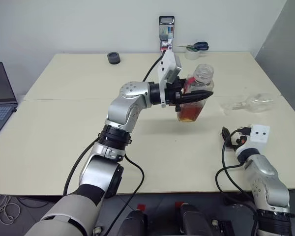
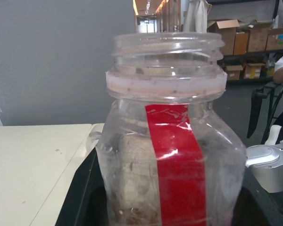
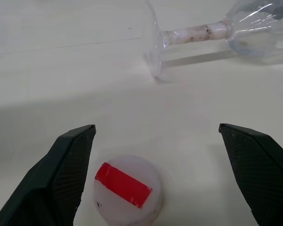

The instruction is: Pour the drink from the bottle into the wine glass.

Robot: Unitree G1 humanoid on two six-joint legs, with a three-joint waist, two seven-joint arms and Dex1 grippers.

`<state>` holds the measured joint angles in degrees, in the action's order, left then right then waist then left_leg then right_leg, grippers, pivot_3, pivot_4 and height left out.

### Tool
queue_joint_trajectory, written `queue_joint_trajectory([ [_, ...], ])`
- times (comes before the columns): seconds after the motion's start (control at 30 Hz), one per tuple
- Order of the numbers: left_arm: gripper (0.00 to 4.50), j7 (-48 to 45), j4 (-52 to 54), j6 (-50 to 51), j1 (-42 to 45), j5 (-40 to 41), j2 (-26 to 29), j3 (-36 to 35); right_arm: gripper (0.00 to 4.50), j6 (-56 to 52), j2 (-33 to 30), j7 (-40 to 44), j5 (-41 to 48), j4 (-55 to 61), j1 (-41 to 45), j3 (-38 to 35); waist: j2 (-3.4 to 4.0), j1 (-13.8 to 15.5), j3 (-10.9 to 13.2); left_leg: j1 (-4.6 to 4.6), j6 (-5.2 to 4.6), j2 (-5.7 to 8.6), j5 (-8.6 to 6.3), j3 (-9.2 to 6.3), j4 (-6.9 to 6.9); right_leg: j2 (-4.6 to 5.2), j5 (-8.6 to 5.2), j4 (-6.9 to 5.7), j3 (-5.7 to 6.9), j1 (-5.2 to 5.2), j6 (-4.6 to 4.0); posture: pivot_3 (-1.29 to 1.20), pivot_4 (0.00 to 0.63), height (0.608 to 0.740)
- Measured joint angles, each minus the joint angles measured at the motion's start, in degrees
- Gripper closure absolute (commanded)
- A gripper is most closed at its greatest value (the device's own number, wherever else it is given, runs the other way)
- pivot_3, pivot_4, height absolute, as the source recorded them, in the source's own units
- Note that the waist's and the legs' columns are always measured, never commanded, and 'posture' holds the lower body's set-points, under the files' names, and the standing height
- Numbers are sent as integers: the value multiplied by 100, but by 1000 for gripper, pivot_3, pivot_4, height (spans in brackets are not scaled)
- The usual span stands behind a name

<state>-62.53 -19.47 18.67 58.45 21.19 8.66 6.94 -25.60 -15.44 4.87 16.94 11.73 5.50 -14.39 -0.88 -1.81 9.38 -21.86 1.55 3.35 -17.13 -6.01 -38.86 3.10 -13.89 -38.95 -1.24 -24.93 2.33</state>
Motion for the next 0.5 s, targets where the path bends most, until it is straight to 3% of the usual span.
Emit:
queue_joint_trajectory([
  [0.17,2709,94,-14,-4,1,-1,10,-15,33,-104,-85,232,126,273,48,-2,0,-4,0,1,0,-1,0,0,0,0,0,0,-1,0,0,0,150,740],
  [0.27,2709,267,-167,-103,12,-121,43,-34,33,-383,-578,801,514,740,320,44,0,-9,0,2,-1,1,-1,1,-1,-1,0,0,-1,2,1,0,150,740],
  [0.5,2709,1852,-1615,-799,372,-855,207,-362,33,-2390,-2140,2047,3508,1892,1859,-297,-8,8,5,-1,-24,0,-14,-23,-5,4,0,15,26,19,0,0,150,740],
])
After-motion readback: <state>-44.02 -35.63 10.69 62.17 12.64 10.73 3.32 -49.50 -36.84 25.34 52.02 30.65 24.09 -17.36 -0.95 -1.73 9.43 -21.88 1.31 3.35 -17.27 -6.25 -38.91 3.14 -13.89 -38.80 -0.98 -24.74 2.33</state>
